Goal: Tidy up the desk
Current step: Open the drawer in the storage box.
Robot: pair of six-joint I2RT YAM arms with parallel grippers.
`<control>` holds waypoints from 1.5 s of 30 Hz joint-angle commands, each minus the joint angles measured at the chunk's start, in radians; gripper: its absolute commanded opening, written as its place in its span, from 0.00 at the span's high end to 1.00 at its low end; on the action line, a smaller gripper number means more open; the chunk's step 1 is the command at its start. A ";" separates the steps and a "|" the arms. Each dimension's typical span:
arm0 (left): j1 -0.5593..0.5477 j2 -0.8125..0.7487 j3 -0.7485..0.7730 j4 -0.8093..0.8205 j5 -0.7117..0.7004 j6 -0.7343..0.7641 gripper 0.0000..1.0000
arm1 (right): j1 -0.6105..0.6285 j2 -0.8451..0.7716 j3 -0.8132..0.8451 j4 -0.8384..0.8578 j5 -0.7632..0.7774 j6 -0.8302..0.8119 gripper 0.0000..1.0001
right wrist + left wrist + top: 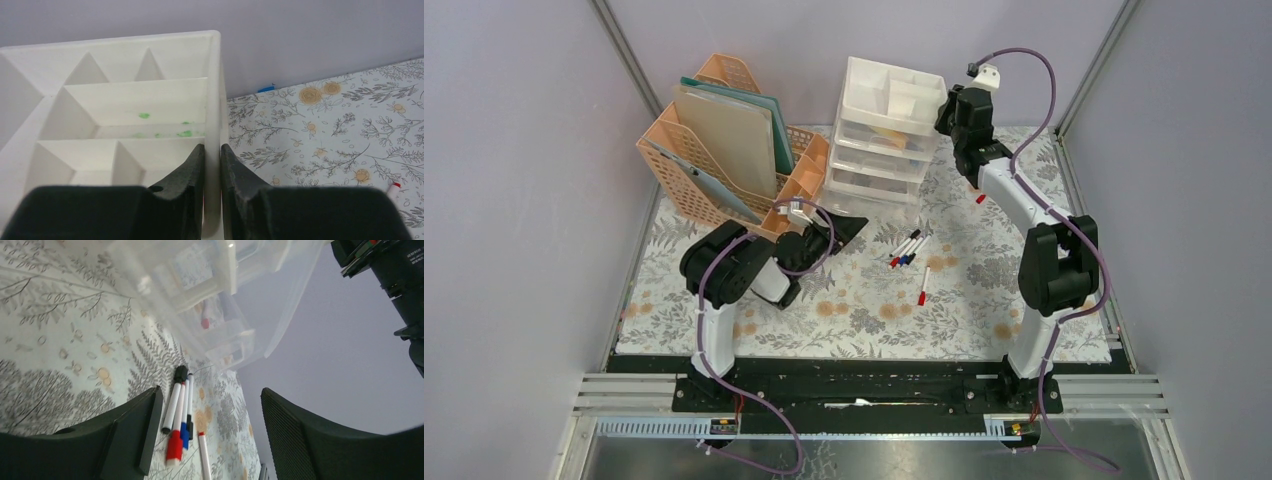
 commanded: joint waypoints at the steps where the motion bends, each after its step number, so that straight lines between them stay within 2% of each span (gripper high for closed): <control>1: 0.015 -0.083 -0.056 0.154 0.033 0.048 0.21 | -0.044 -0.036 -0.031 -0.003 -0.028 0.014 1.00; 5: 0.035 -0.218 -0.137 0.135 0.031 0.104 0.17 | -0.075 -0.067 -0.062 0.003 -0.065 0.016 1.00; 8: 0.053 -0.359 -0.203 0.044 0.036 0.159 0.15 | -0.101 -0.077 -0.079 0.011 -0.082 0.022 1.00; 12: 0.059 -0.596 -0.263 -0.220 0.016 0.270 0.13 | -0.121 -0.071 -0.082 0.015 -0.097 0.033 1.00; 19: 0.069 -1.034 -0.261 -0.758 -0.102 0.429 0.07 | -0.123 -0.066 -0.067 0.022 -0.127 0.072 1.00; 22: 0.072 -1.209 -0.253 -0.932 -0.167 0.484 0.04 | -0.124 -0.069 -0.053 0.032 -0.135 0.068 1.00; 25: 0.073 -1.320 -0.247 -1.047 -0.199 0.500 0.04 | -0.123 -0.073 -0.038 0.037 -0.140 0.055 1.00; 32: 0.073 -1.427 -0.283 -1.139 -0.194 0.461 0.04 | -0.130 -0.094 -0.037 0.086 -0.038 -0.012 1.00; 40: 0.074 -1.443 -0.292 -1.151 -0.180 0.444 0.04 | -0.155 -0.133 -0.106 0.136 -0.073 -0.001 1.00; 45: 0.073 -1.439 -0.283 -1.155 -0.173 0.447 0.04 | -0.155 -0.126 -0.089 0.145 -0.074 0.007 1.00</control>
